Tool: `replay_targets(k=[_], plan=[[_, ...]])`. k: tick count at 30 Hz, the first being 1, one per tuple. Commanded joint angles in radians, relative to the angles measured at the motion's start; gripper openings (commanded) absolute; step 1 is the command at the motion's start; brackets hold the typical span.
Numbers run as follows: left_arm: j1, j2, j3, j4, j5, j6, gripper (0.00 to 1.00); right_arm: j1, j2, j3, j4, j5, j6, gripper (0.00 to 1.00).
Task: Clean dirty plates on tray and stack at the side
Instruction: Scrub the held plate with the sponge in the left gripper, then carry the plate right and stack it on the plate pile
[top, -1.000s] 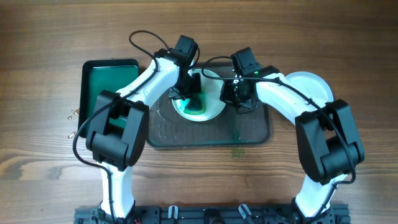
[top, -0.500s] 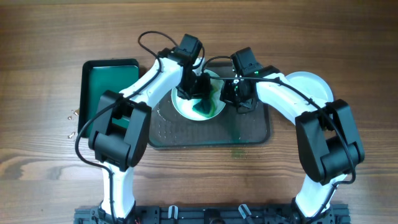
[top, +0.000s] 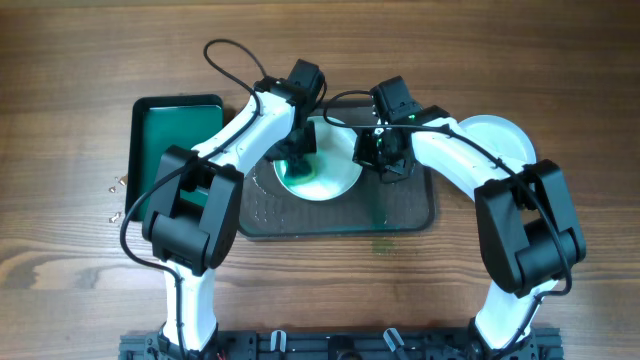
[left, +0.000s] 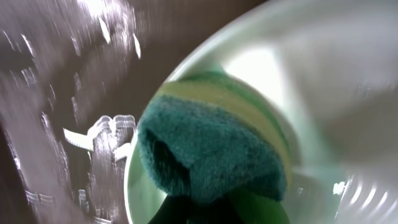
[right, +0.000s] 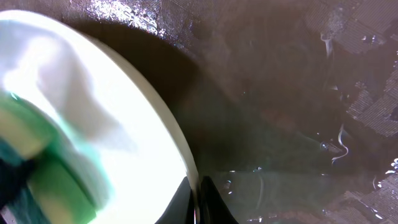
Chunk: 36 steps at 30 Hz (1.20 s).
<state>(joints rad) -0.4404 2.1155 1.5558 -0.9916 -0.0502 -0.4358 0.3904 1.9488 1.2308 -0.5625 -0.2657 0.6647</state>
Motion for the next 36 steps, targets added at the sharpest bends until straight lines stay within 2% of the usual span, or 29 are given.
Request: replay_targets(k=[1,5,10,12,14,17,19,27,30,33,36], plan=[[0.006,0.015,-0.002,-0.057,0.248,0.074,0.04,-0.002,0.006,0.003,0.006,0.004,0.004,0.04],[0.006,0.015,-0.002,-0.005,0.454,0.171,0.04,-0.002,0.006,0.003,0.006,0.004,0.004,0.04],[0.009,0.015,-0.002,0.161,0.456,0.167,0.04,-0.002,0.006,0.003,0.006,-0.008,-0.007,0.04],[0.011,0.015,-0.002,0.209,0.426,0.167,0.04,-0.002,0.006,0.003,0.006,-0.008,-0.007,0.04],[0.011,0.015,-0.002,0.248,0.157,0.083,0.04,-0.002,0.006,0.003,0.006,-0.008,-0.008,0.04],[0.016,0.014,0.003,0.188,-0.123,-0.027,0.04,-0.002,0.006,0.003,0.006,-0.008,-0.008,0.04],[0.030,0.013,0.022,0.097,-0.201,-0.045,0.04,-0.002,0.006,0.003,0.006,-0.008,-0.008,0.04],[0.063,-0.009,0.211,-0.171,-0.167,-0.036,0.04,-0.002,0.005,0.003,0.008,-0.015,-0.012,0.04],[0.066,-0.050,0.305,-0.248,-0.089,0.013,0.04,-0.002,0.001,0.013,0.002,-0.019,-0.047,0.04],[0.082,-0.098,0.335,-0.266,-0.076,0.013,0.04,-0.002,-0.020,0.027,-0.012,-0.013,-0.099,0.04],[0.109,-0.129,0.335,-0.265,-0.066,0.012,0.04,-0.002,-0.092,0.050,-0.080,0.119,-0.142,0.04]])
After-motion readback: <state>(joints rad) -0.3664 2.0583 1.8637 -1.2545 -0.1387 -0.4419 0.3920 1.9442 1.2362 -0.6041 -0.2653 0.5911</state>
